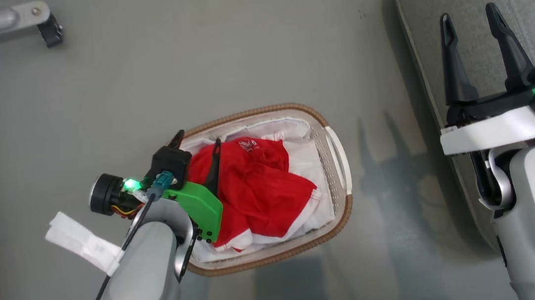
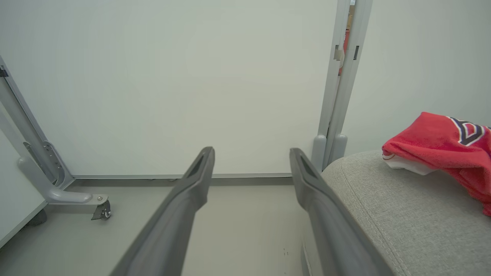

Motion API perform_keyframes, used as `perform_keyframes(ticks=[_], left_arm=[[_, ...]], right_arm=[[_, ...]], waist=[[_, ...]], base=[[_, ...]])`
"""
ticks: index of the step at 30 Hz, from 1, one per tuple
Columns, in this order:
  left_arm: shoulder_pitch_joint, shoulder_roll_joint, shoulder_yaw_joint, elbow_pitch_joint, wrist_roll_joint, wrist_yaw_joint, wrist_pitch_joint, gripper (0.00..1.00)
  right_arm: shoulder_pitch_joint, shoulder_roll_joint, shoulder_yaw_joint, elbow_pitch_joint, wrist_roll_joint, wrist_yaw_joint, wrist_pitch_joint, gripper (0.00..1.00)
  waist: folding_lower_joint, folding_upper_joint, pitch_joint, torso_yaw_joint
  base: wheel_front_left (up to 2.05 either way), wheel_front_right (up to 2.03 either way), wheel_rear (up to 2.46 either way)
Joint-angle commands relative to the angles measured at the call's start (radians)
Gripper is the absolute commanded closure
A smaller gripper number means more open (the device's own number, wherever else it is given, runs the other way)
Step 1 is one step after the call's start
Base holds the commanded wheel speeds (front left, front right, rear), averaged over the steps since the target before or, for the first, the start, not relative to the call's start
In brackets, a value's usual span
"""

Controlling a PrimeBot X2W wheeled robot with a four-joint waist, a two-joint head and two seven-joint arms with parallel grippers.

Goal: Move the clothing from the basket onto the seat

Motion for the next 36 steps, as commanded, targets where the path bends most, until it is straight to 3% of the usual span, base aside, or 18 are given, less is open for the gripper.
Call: perform_keyframes(ticks=[1, 12, 21, 25, 26, 28, 36], left_arm=[[-0.035, 0.002, -0.02, 0.033, 0.007, -0.005, 0.009, 0.0], [-0.218, 0.032, -0.113, 0.305, 0.03, -0.011, 0.053, 0.0], [-0.328, 0.059, -0.118, 0.45, 0.049, 0.055, 0.046, 0.0], [-0.347, 0.056, -0.118, 0.491, 0.036, 0.056, 0.032, 0.0], [-0.35, 0.055, -0.119, 0.498, 0.035, 0.056, 0.03, 0.27], [-0.355, 0.048, -0.121, 0.513, 0.032, 0.054, 0.019, 1.0], [-0.33, 0.019, -0.14, 0.522, 0.012, 0.035, -0.067, 1.0]], right_arm=[[-0.026, -0.003, 0.002, -0.01, 0.011, -0.001, -0.002, 0.0], [-0.107, -0.003, 0.049, -0.085, 0.074, -0.001, -0.002, 0.0], [-0.11, -0.003, 0.093, -0.101, 0.112, -0.001, -0.002, 0.0], [-0.115, -0.003, 0.104, -0.095, 0.121, -0.001, -0.002, 0.0], [-0.116, -0.003, 0.106, -0.094, 0.122, -0.001, -0.002, 0.0], [-0.119, -0.003, 0.107, -0.09, 0.122, -0.001, -0.002, 0.0], [-0.101, -0.003, 0.1, -0.062, 0.099, -0.001, -0.002, 0.0]], waist=[[-0.0001, -0.0001, 0.198, -0.08], [-0.0001, -0.0001, 0.356, -0.144], [-0.0001, -0.0001, 0.42, -0.17], [-0.0001, -0.0001, 0.425, -0.173], [-0.0001, -0.0001, 0.425, -0.174], [-0.0001, -0.0001, 0.422, -0.173], [-0.0001, -0.0001, 0.355, -0.143]], base=[[0.0, 0.0, 0.0], [0.0, 0.0, 0.0], [0.0, 0.0, 0.0], [0.0, 0.0, 0.0], [0.0, 0.0, 0.0], [0.0, 0.0, 0.0], [0.0, 0.0, 0.0]])
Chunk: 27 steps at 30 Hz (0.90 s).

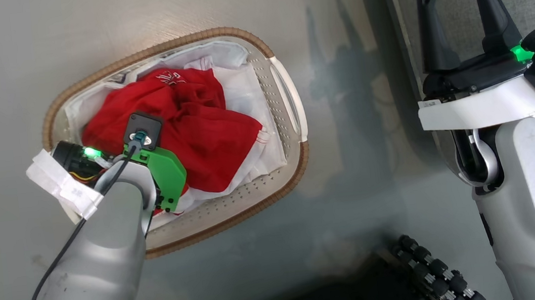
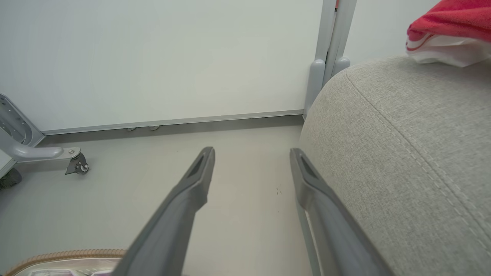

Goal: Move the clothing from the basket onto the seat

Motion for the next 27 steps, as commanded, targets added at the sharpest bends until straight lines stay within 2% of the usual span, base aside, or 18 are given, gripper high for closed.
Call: perform_keyframes(ticks=[1, 10, 17, 22, 23, 27], left_arm=[[0.01, -0.001, -0.006, -0.006, -0.008, -0.007, -0.015, 1.0], [0.115, -0.029, -0.044, -0.099, -0.053, -0.041, -0.062, 1.0], [0.215, -0.031, -0.096, -0.303, -0.079, -0.049, -0.063, 1.0], [0.25, -0.014, -0.144, -0.399, -0.115, -0.05, -0.064, 1.0], [0.246, 0.001, -0.179, -0.435, -0.138, -0.05, -0.058, 1.0], [0.209, 0.034, -0.24, -0.511, -0.18, -0.05, -0.023, 1.0]], right_arm=[[0.016, -0.004, -0.004, 0.008, -0.012, -0.001, -0.002, 0.0], [0.107, -0.004, -0.018, 0.102, -0.064, -0.001, -0.002, 0.0], [0.221, -0.004, -0.04, 0.189, -0.106, -0.001, -0.002, 0.0], [0.314, -0.004, -0.024, 0.247, -0.101, -0.001, -0.002, 0.0], [0.35, -0.004, -0.008, 0.266, -0.093, -0.001, -0.002, 0.0], [0.398, -0.004, 0.027, 0.29, -0.082, -0.001, -0.002, 0.0]], waist=[[-0.0001, -0.0001, -0.045, 0.026], [-0.0001, -0.0001, -0.274, 0.115], [-0.0001, -0.0001, -0.516, 0.186], [-0.0001, -0.0001, -0.685, 0.215], [-0.0001, -0.0001, -0.75, 0.22], [-0.0001, -0.0001, -0.843, 0.221]], base=[[0.0, 0.0, 0.0], [0.0, 0.0, 0.0], [0.0, 0.0, 0.0], [0.0, 0.0, 0.0], [0.0, 0.0, 0.0], [0.0, 0.0, 0.0]])
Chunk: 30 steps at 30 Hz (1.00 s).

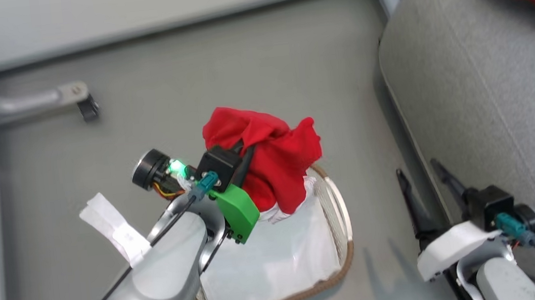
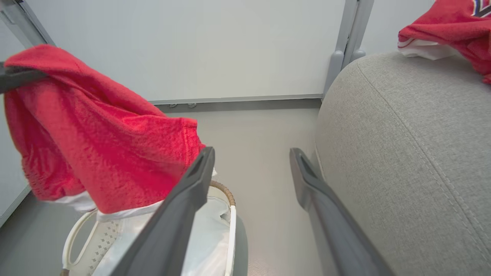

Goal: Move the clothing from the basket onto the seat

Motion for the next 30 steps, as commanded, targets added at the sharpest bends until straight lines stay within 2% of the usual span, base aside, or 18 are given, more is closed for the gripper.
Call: perform_keyframes(ticks=[1, 6, 14, 30], left_arm=[[-0.02, 0.016, -0.017, -0.03, -0.016, -0.002, 0.013, 1.0], [-0.096, 0.078, -0.042, -0.143, -0.067, -0.002, 0.073, 1.0], [-0.188, 0.131, -0.045, -0.268, -0.12, -0.001, 0.144, 1.0], [-0.218, 0.173, -0.029, -0.386, -0.152, 0.005, 0.185, 1.0]], right_arm=[[0.031, -0.004, 0.01, 0.01, 0.007, -0.001, -0.002, 0.0], [0.038, -0.004, 0.051, 0.006, 0.015, -0.001, -0.002, 0.0], [0.017, -0.004, 0.119, -0.016, 0.025, -0.001, -0.002, 0.0], [-0.091, -0.004, 0.237, -0.098, 0.027, -0.001, -0.002, 0.0]], waist=[[0.0001, 0.0, -0.254, 0.067], [0.0001, 0.0, -0.291, 0.048], [0.0001, 0.0, -0.313, 0.018], [0.0001, 0.0, -0.319, 0.012]], base=[[0.0, 0.0, 0.0], [0.0, 0.0, 0.0], [0.0, 0.0, 0.0], [0.0, 0.0, 0.0]])
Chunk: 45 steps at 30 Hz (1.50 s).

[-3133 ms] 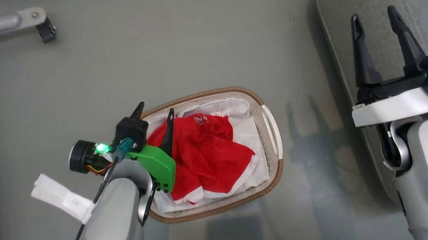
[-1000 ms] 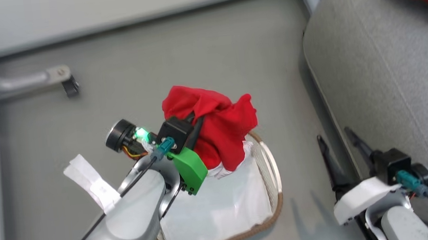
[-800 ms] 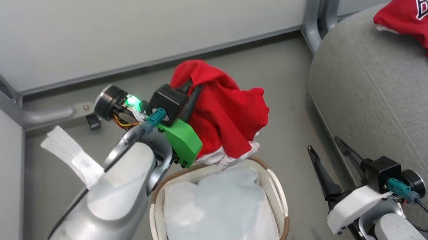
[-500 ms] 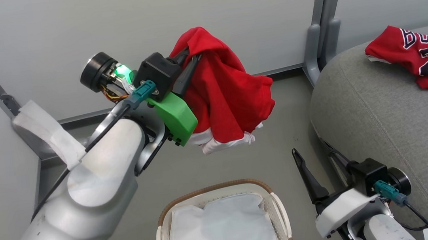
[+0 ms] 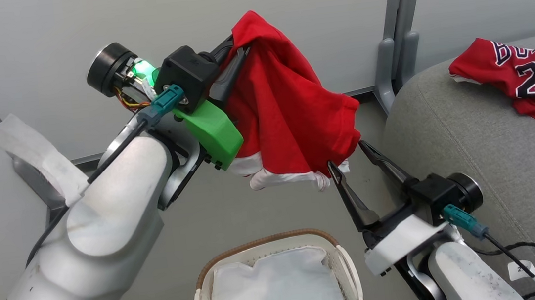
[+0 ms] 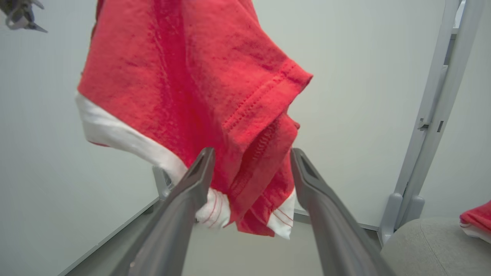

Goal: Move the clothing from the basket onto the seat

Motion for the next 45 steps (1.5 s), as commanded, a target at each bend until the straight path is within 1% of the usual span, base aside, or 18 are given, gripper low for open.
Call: perform_keyframes(ticks=[1, 7, 9, 12, 17, 21, 24, 25, 26, 27, 28, 35, 40, 42, 43, 44, 45], left_arm=[[-0.004, 0.006, 0.0, -0.01, -0.006, 0.005, -0.001, 1.0], [0.004, 0.007, -0.007, -0.042, -0.008, 0.011, 0.001, 1.0], [0.002, 0.008, -0.009, -0.049, -0.008, 0.012, 0.001, 1.0], [0.001, 0.007, -0.013, -0.059, -0.008, 0.014, -0.001, 1.0], [-0.005, -0.001, -0.028, -0.07, -0.006, 0.013, -0.002, 1.0], [-0.01, -0.002, -0.035, -0.078, -0.009, 0.012, 0.0, 1.0], [-0.004, 0.002, -0.037, -0.077, -0.015, 0.011, 0.001, 1.0], [0.0, 0.005, -0.036, -0.073, -0.019, 0.012, 0.001, 1.0], [0.004, 0.007, -0.034, -0.069, -0.022, 0.014, 0.001, 1.0], [0.01, 0.01, -0.031, -0.064, -0.026, 0.015, -0.001, 1.0], [0.015, 0.012, -0.029, -0.059, -0.028, 0.016, -0.001, 1.0], [0.048, 0.042, -0.017, -0.021, -0.048, 0.031, -0.002, 1.0], [0.068, 0.054, 0.001, 0.006, -0.071, 0.042, -0.014, 1.0], [0.08, 0.055, 0.006, 0.016, -0.086, 0.043, -0.022, 0.86], [0.094, 0.054, 0.011, 0.028, -0.095, 0.047, -0.037, 0.51], [0.102, 0.054, 0.013, 0.032, -0.098, 0.048, -0.042, 0.0], [0.11, 0.053, 0.014, 0.036, -0.1, 0.051, -0.05, 0.0]], right_arm=[[-0.02, -0.005, 0.005, -0.003, 0.006, -0.001, -0.002, 0.0], [-0.103, -0.005, 0.001, 0.052, -0.008, -0.001, -0.002, 0.0], [-0.139, -0.005, 0.01, 0.097, -0.02, -0.001, 0.001, 0.0], [-0.184, -0.005, 0.041, 0.16, 0.006, -0.001, 0.017, 0.0], [-0.264, -0.04, 0.158, 0.255, 0.069, -0.001, 0.032, 0.0], [-0.328, -0.07, 0.271, 0.283, 0.132, -0.001, 0.022, 0.0], [-0.37, -0.084, 0.327, 0.296, 0.177, -0.001, 0.016, 0.0], [-0.384, -0.085, 0.343, 0.298, 0.19, -0.001, 0.014, 0.55], [-0.391, -0.085, 0.353, 0.301, 0.199, -0.001, 0.011, 0.67], [-0.4, -0.086, 0.364, 0.304, 0.209, -0.001, 0.008, 0.95], [-0.407, -0.087, 0.37, 0.306, 0.216, -0.001, 0.006, 1.0], [-0.431, -0.103, 0.402, 0.307, 0.25, -0.001, -0.002, 1.0], [-0.437, -0.114, 0.386, 0.285, 0.253, -0.001, -0.003, 1.0], [-0.436, -0.116, 0.37, 0.264, 0.248, -0.001, -0.002, 1.0], [-0.429, -0.121, 0.346, 0.24, 0.237, -0.001, -0.003, 1.0], [-0.425, -0.122, 0.333, 0.231, 0.234, -0.001, -0.003, 1.0], [-0.421, -0.123, 0.323, 0.223, 0.229, -0.001, -0.003, 1.0]], waist=[[0.0001, 0.0, 0.001, 0.001], [0.0001, 0.0, 0.007, 0.006], [0.0001, 0.0, 0.01, 0.008], [0.0001, 0.0, 0.013, 0.012], [0.0001, 0.0, 0.019, 0.021], [0.0001, 0.0, 0.023, 0.027], [0.0001, 0.0, 0.026, 0.03], [0.0001, 0.0, 0.027, 0.031], [0.0001, 0.0, 0.027, 0.032], [0.0001, 0.0, 0.028, 0.032], [0.0001, 0.0, 0.029, 0.033], [0.0001, 0.0, 0.036, 0.03], [0.0001, 0.0, 0.041, 0.023], [0.0001, 0.0, 0.044, 0.02], [0.0001, 0.0, 0.048, 0.015], [0.0001, 0.0, 0.049, 0.013], [0.0001, 0.0, 0.05, 0.011]], base=[[0.0, 0.0, 0.0], [0.0, 0.0, 0.0], [0.0, 0.0, 0.0], [0.0, 0.0, 0.0], [0.0, 0.0, 0.0], [0.0, 0.0, 0.0], [0.0, 0.0, 0.0], [0.0, 0.0, 0.0], [0.0, 0.0, 0.0], [0.0, 0.0, 0.0], [0.0, 0.0, 0.0], [0.0, 0.0, 0.0], [0.0, 0.0, 0.0], [0.0, 0.0, 0.0], [0.0, 0.0, 0.0], [0.0, 0.0, 0.0], [0.0, 0.0, 0.0]])
